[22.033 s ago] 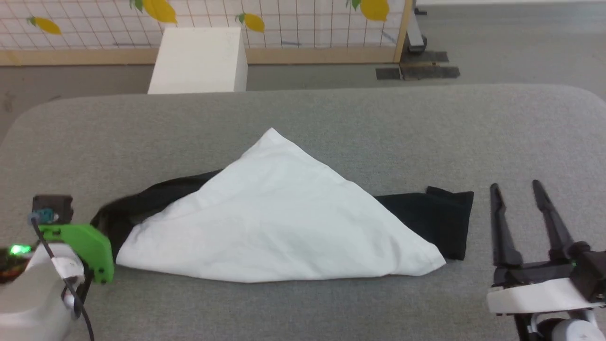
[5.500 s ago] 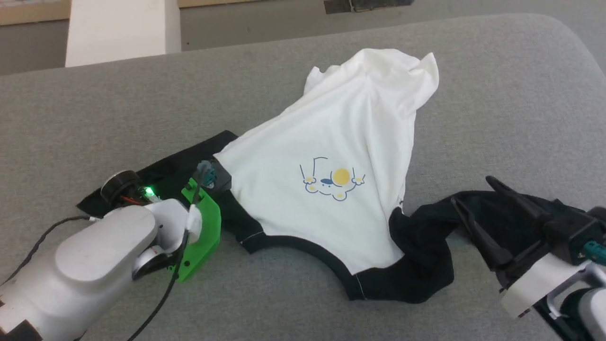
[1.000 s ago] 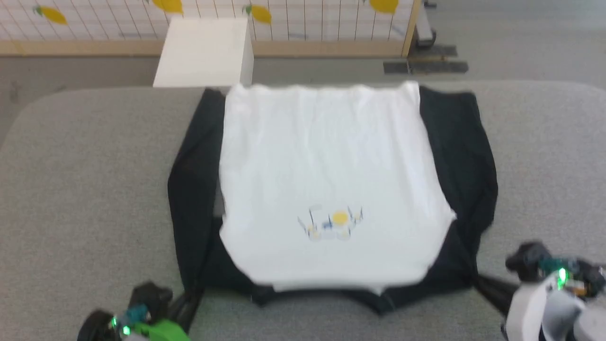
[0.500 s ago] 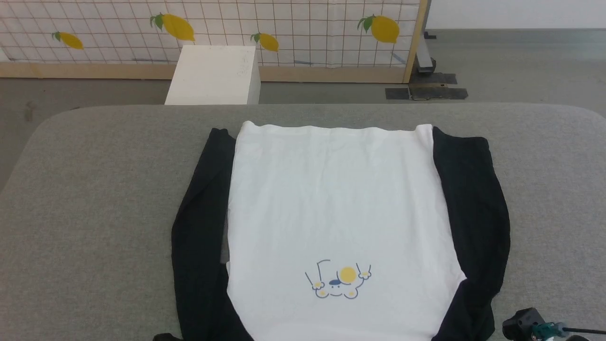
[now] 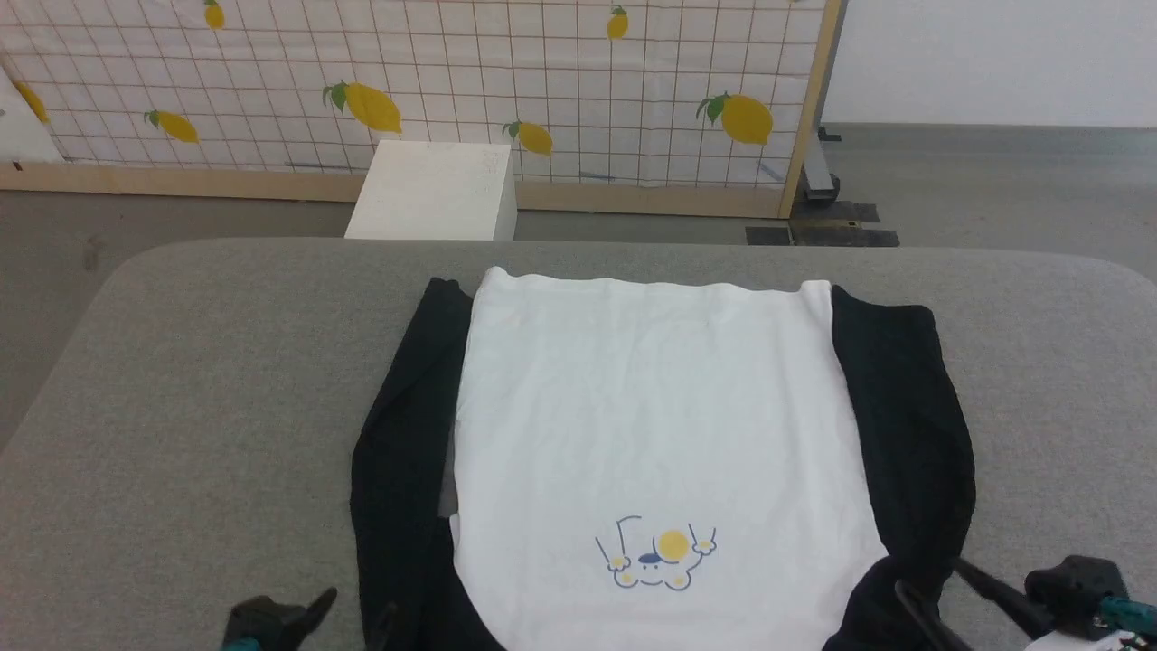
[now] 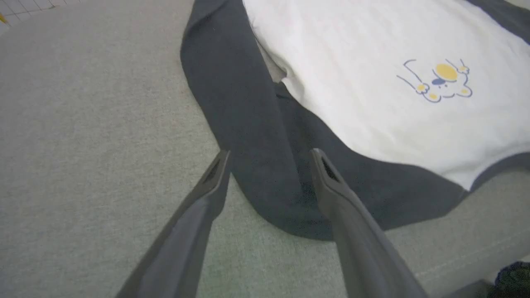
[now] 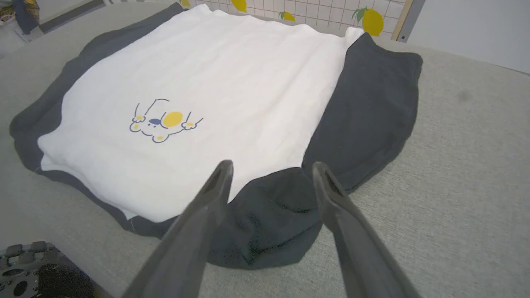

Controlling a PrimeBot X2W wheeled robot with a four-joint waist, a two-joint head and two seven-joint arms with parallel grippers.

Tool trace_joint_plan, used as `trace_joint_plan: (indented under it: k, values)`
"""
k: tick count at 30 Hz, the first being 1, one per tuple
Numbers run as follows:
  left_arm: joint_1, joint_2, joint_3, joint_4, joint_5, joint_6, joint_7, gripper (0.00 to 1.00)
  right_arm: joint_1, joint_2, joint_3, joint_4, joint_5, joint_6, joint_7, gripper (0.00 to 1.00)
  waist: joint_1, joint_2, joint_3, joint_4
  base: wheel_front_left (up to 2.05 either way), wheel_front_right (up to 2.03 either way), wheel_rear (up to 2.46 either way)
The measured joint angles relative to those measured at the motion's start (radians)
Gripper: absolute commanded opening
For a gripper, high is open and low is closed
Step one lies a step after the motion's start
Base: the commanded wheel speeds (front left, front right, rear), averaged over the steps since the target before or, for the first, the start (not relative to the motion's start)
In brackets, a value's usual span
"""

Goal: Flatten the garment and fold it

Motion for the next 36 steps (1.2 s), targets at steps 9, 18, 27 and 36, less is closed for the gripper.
trace_joint_plan:
  k: [9, 18, 27, 36]
  values:
    - [-0.048, 0.129, 0.123, -0.174, 0.053, 0.098, -0.016, 1.0, 0.035, 0.169, -0.262, -0.207, -0.159, 0.0, -0.07, 1.0, 0.0, 0.0, 0.002, 0.005, 0.0, 0.0, 0.0]
    - [-0.34, 0.087, 0.205, -0.117, 0.134, 0.118, -0.014, 1.0, -0.026, 0.379, -0.368, -0.306, -0.277, 0.0, -0.271, 1.0, 0.0, 0.0, 0.081, -0.021, 0.0, 0.0, 0.0]
    - [-0.697, 0.063, 0.233, 0.09, 0.15, 0.046, 0.151, 1.0, -0.094, 0.469, -0.427, -0.402, -0.341, 0.0, -0.3, 1.0, 0.0001, 0.0, 0.22, -0.068, 0.0, 0.0, 0.0]
    - [-0.985, -0.037, 0.197, 0.36, 0.094, -0.108, 0.442, 1.0, -0.173, 0.487, -0.402, -0.437, -0.368, 0.0, -0.3, 1.0, 0.0003, 0.0, 0.378, -0.124, 0.0, 0.0, 0.0]
